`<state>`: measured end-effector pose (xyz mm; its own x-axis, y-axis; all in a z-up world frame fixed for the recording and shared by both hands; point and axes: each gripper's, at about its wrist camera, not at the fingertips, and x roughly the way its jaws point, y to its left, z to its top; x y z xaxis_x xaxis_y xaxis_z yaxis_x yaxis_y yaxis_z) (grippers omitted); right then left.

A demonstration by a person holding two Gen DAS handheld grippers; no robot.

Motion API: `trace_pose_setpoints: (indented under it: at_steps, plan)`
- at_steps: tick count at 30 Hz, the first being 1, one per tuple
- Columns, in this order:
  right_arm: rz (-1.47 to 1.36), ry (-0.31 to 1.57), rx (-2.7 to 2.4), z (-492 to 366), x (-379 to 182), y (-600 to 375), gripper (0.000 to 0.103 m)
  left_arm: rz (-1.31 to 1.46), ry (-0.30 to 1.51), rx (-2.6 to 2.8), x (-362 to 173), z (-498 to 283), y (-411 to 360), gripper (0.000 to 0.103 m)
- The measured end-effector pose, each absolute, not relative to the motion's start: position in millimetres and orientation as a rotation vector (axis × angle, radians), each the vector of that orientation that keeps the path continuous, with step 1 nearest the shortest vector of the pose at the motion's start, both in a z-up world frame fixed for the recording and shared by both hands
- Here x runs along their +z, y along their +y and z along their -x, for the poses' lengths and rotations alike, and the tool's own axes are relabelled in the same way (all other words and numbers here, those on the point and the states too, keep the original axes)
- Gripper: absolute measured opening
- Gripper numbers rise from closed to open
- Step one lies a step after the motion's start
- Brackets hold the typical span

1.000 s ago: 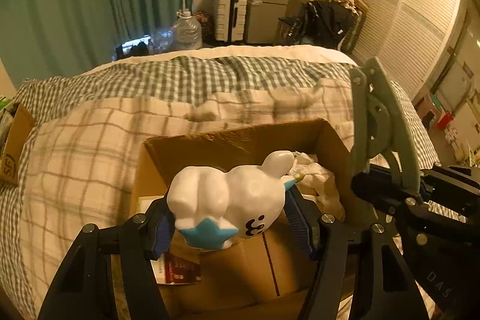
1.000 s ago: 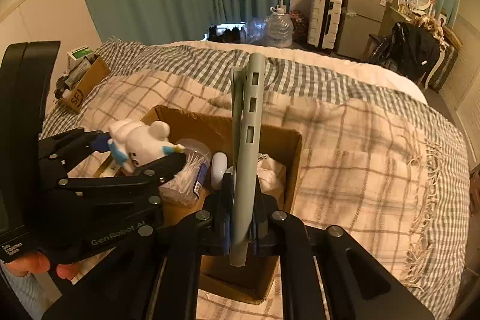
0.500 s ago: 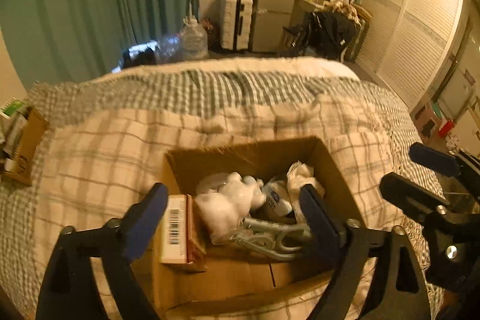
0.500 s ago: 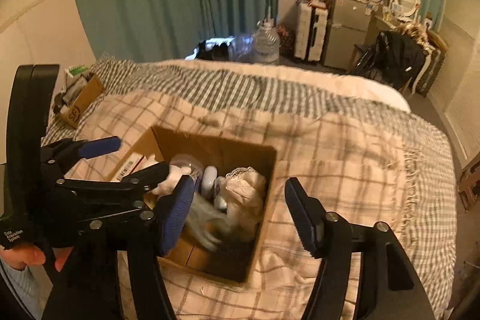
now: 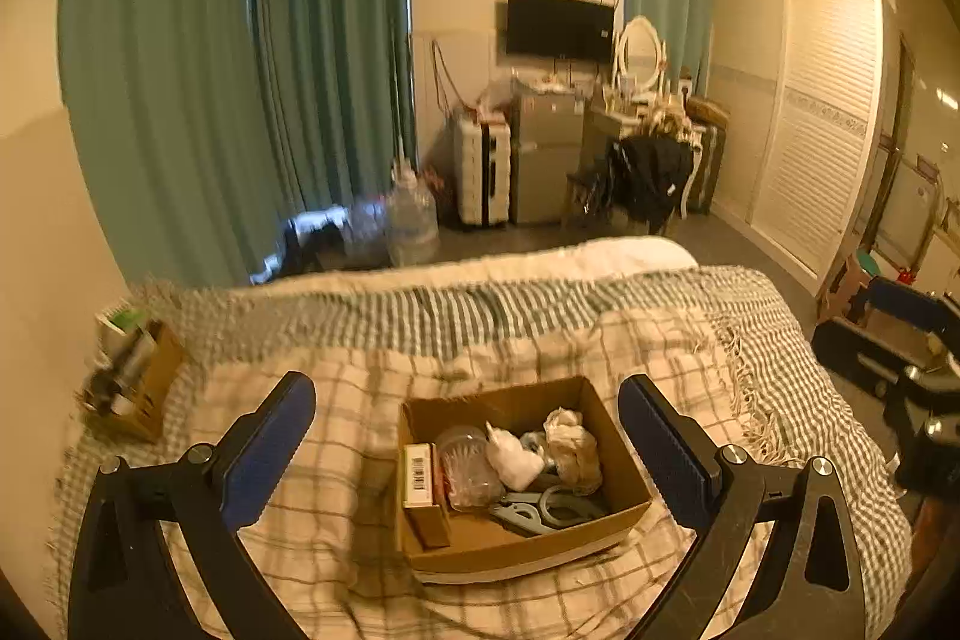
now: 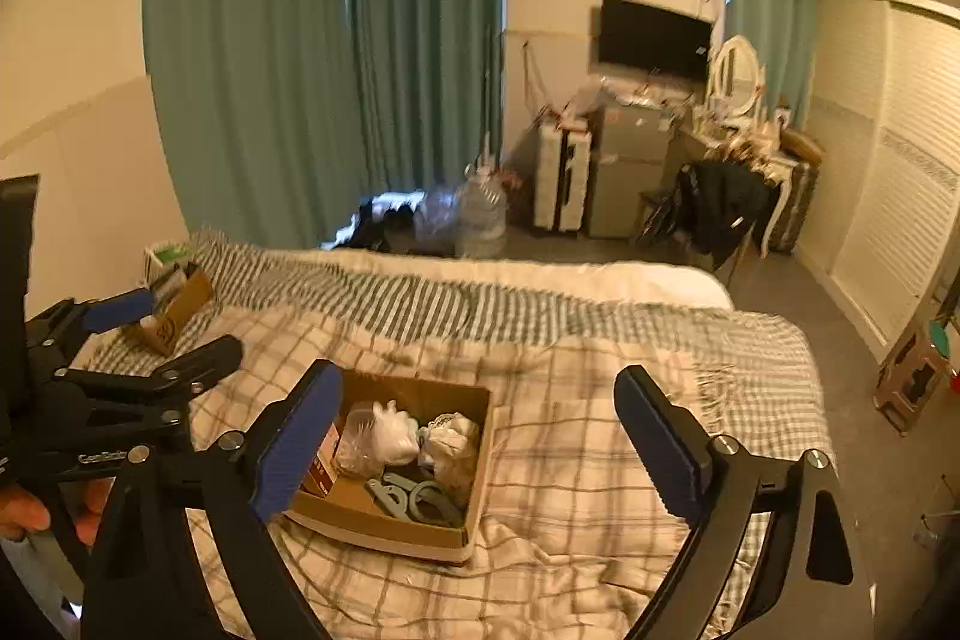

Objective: Organize objects

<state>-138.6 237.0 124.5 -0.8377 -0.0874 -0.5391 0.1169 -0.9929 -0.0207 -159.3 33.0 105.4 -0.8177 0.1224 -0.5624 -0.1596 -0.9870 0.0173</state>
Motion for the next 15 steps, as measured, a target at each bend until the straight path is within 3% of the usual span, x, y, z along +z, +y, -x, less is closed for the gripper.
trace_pose_setpoints:
  at_steps: [3,9,15]
  plan:
    - [-0.777,0.091,-2.982,111.1,141.6,240.5,0.102,0.805,0.115,2.875,120.5,132.5,32.9,0.103]
    - [-0.625,0.106,-3.045,61.1,155.5,249.8,0.102,0.639,0.098,2.937,131.4,80.6,28.3,0.103]
    - [-0.512,0.17,-3.059,25.7,133.0,249.6,0.102,0.548,0.022,3.021,103.6,50.0,21.2,0.103]
